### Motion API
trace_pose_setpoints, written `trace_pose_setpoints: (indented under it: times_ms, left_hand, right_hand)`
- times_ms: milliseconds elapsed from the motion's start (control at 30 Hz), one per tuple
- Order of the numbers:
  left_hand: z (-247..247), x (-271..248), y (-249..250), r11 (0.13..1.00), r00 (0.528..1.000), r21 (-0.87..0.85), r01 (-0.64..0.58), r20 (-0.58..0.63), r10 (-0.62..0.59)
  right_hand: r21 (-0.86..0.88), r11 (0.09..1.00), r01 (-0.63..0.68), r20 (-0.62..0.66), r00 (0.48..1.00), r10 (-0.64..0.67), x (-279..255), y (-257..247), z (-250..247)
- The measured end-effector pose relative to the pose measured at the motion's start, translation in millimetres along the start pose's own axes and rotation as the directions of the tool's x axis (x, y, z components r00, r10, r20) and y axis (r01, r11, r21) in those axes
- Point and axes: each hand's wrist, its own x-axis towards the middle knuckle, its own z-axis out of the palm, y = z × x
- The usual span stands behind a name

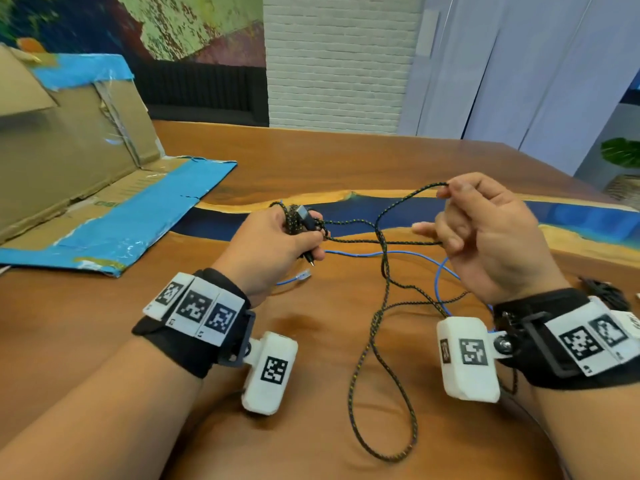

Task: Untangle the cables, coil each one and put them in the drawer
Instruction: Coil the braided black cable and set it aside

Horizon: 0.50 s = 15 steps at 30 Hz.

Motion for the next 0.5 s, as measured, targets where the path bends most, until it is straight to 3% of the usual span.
trace_pose_setpoints:
  times_ms: [100,233,333,367,433,500]
  left_hand:
    - [-0.3,-3.7,4.6,0.998,0.999,0.052,0.018,0.035,-0.020]
    - [8.5,-6.1,3.5,0.967,0.993,0.256,0.017,0.105,-0.046]
    - [11.4,-9.9,9.2,0.966,0.985,0.257,0.009,0.164,-0.053]
    - [11.5,-12.3,11.5,0.977,0.981,0.213,0.012,0.189,-0.053]
    - [10.8,-16.1,15.8,0.996,0.975,0.092,0.016,0.221,-0.036]
    - [9.5,-16.2,18.6,1.000,0.974,0.006,0.006,0.226,-0.007]
  right_hand:
    - [0.014,1.000,-0.021,0.007,1.000,0.021,-0.7,-4.6,-1.1]
    - [-0.250,0.964,0.093,-0.060,0.992,-0.111,0.0,-8.0,-2.7]
    - [-0.495,0.849,0.186,-0.045,0.970,-0.238,-1.0,-10.6,-3.1]
    - [-0.545,0.821,0.170,-0.006,0.978,-0.207,-2.6,-10.6,-2.2]
    - [-0.543,0.840,0.000,0.089,0.994,0.058,-8.6,-9.2,3.5]
    - [-0.524,0.833,-0.179,0.175,0.934,0.310,-14.9,-5.3,11.3]
